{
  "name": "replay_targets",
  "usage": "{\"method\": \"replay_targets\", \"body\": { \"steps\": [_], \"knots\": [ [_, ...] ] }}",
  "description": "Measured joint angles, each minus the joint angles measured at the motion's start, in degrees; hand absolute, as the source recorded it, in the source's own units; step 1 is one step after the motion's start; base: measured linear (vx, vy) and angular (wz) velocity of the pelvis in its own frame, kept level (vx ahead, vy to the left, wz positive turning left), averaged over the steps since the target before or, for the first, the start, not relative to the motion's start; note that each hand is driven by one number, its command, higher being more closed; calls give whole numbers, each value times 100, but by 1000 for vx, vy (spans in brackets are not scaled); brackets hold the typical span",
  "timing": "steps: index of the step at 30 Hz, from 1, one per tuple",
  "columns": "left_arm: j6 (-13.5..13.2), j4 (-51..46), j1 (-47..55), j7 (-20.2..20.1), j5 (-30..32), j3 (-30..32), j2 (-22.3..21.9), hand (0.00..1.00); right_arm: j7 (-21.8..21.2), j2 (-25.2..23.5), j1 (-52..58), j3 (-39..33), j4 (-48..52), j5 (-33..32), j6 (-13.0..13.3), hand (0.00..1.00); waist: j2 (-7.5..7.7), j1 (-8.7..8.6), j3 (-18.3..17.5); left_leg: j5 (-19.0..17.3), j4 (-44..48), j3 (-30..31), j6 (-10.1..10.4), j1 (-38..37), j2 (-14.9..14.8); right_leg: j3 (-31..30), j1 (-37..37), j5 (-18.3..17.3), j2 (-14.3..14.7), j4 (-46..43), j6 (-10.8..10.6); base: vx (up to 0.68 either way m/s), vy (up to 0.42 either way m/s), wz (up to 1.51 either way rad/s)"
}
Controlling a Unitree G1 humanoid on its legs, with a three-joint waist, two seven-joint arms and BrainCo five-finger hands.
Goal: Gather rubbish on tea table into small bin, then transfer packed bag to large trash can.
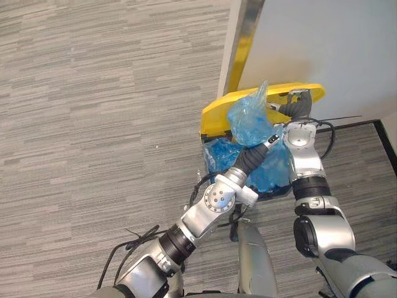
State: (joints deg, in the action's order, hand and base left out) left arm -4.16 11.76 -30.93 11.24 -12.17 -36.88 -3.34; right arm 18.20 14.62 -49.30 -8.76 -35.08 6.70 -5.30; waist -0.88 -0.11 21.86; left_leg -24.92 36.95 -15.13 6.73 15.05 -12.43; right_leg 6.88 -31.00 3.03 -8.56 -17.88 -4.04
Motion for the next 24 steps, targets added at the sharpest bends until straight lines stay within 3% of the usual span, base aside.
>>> {"method": "replay_targets", "body": {
  "steps": [10, 18, 19, 24],
  "knots": [
    [283, 1497, -513, 11, 323, 275, -216, 100, 25, -93, -28, 384, 148, -13, -35, 0, 33, -88, -18, 22, -42, -154, 36, 305, -27, -120, -409, 53, 73, 29, -7, 33, -40, -5],
    [464, 2606, -903, 118, 659, 940, -285, 100, 79, -102, -122, 912, 555, -14, -55, 0, 145, -256, 28, -17, 122, -194, 16, 866, -105, -177, -867, 204, 160, 195, 11, 30, -31, -3],
    [504, 2791, -940, 134, 774, 1086, -282, 0, 74, -103, -186, 969, 561, -14, -55, 0, 195, -276, 57, -16, 151, -196, 16, 929, -107, -185, -957, 228, 165, 195, 23, 51, -43, -2],
    [639, 3137, -1055, 238, 1010, 1558, -223, 0, 73, -97, -231, 1140, 722, -28, -55, 0, 243, -310, 115, -48, 292, -178, -12, 1210, -126, -205, -1136, 270, 167, 194, 29, 22, -31, 1]
  ]
}}
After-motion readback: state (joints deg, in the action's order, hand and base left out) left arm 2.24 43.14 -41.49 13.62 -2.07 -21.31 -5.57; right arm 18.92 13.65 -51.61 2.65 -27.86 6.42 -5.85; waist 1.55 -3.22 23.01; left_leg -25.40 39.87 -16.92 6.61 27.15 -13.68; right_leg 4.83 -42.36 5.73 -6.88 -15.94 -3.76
